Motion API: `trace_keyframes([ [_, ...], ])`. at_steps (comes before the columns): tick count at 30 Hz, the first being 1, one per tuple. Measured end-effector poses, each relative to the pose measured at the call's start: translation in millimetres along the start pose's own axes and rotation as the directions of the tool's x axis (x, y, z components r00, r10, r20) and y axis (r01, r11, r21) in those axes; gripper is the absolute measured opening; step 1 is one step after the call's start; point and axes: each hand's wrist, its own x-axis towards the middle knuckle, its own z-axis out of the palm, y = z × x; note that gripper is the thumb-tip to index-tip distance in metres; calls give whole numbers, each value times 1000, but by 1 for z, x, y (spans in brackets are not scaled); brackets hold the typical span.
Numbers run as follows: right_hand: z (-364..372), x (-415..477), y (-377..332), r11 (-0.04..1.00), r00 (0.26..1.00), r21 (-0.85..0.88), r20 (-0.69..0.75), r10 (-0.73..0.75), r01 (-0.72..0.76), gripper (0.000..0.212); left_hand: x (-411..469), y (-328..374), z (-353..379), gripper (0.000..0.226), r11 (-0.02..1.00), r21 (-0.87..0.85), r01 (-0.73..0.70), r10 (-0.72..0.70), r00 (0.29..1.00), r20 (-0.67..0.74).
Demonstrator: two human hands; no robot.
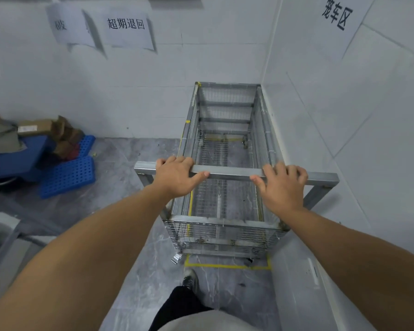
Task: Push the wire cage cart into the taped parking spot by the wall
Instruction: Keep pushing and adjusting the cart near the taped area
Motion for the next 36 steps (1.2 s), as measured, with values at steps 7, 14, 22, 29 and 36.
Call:
trace_keyframes([
  [7, -2, 0, 1, 1000, 1000, 13, 0, -11, 11, 54, -2, -1, 5, 75, 1000, -9, -21, 20, 998, -63],
  [14, -1, 0, 3, 999, 1000, 30, -18, -16, 17, 56, -1, 1, 2, 69, 1000, 1, -25, 25, 998, -62],
  [22, 0, 1, 2, 1000, 1000, 26, -31, -8, 9, 55, 1, 0, 4, 74, 1000, -13, -22, 21, 995, -98],
  [29, 2, 1, -3, 999, 999, 40, -37, 5, -4, 56, -1, -4, 5, 76, 1000, -12, -19, 17, 994, -108],
  [36, 3, -1, -8, 999, 999, 40, -47, 13, -11, 59, -4, -8, 6, 68, 999, -29, -25, 21, 989, -145],
])
